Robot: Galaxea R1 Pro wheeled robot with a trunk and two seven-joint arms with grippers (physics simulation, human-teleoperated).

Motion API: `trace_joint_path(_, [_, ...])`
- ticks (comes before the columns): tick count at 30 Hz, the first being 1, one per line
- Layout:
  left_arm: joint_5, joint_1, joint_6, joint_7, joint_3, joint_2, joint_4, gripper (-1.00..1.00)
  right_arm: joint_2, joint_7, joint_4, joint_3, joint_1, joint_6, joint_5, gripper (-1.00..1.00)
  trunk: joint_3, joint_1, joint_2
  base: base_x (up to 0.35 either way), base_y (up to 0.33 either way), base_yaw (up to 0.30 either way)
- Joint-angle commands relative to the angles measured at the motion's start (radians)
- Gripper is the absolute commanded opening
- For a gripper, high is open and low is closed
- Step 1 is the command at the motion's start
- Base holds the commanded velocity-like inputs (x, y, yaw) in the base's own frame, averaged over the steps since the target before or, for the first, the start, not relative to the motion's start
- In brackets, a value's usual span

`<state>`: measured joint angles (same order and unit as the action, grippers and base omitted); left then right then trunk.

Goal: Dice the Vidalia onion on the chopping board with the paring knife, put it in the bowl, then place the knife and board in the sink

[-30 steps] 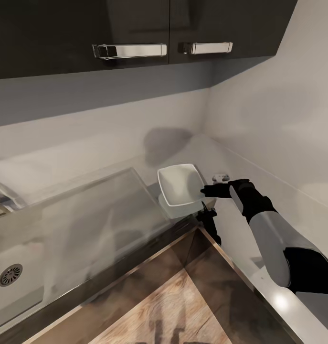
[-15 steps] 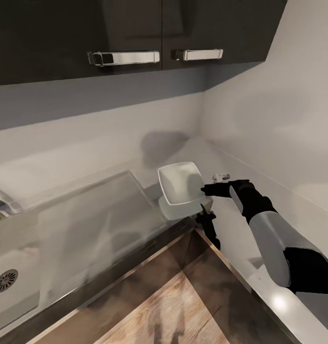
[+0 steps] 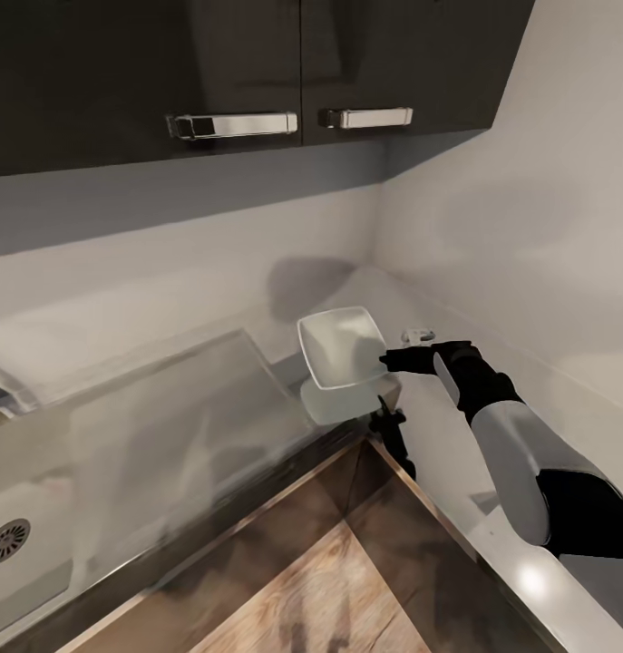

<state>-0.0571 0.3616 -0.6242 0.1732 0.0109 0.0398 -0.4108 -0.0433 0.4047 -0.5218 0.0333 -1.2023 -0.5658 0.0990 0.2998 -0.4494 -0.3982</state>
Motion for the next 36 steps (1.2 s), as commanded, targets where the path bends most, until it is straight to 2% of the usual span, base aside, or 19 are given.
trace_joint_path(1, [-0.006,0.0,-0.001,0.0,0.001,0.0,-0.002,1.0,0.0,0.008,-0.001,0.004,-0.001,-0.004,0.008,-1.0,0.0,-0.001,-0.002,0.0,0.0,-0.066])
trace_joint_path(8, [-0.006,0.0,-0.002,0.0,0.001,0.0,-0.002,1.0,-0.001,0.015,-0.001,0.004,0.0,0.004,0.009,-1.0,-0.008,-0.001,-0.002,-0.134,0.0,-0.057])
trace_joint_path(11, [-0.006,0.001,-0.001,0.0,0.001,0.0,-0.002,1.0,-0.001,0.016,-0.001,0.004,0.005,0.083,0.009,-1.0,-0.009,-0.001,-0.002,-0.257,0.0,-0.009])
trace_joint_path(14, [-0.006,0.0,0.0,0.0,0.001,0.0,-0.002,1.0,-0.002,0.014,-0.001,0.005,0.013,0.13,0.008,-1.0,-0.009,-0.001,-0.002,-0.27,0.0,-0.002])
trace_joint_path(25, [-0.006,0.001,0.0,-0.001,0.001,0.0,-0.002,1.0,-0.003,0.013,-0.003,0.005,0.015,0.104,0.008,-1.0,-0.009,-0.001,-0.002,-0.298,0.0,0.008])
trace_joint_path(36, [-0.006,0.001,0.0,-0.001,0.001,0.0,-0.001,1.0,-0.003,0.013,-0.003,0.005,0.015,0.099,0.007,-1.0,-0.009,-0.001,-0.002,-0.323,0.068,0.221])
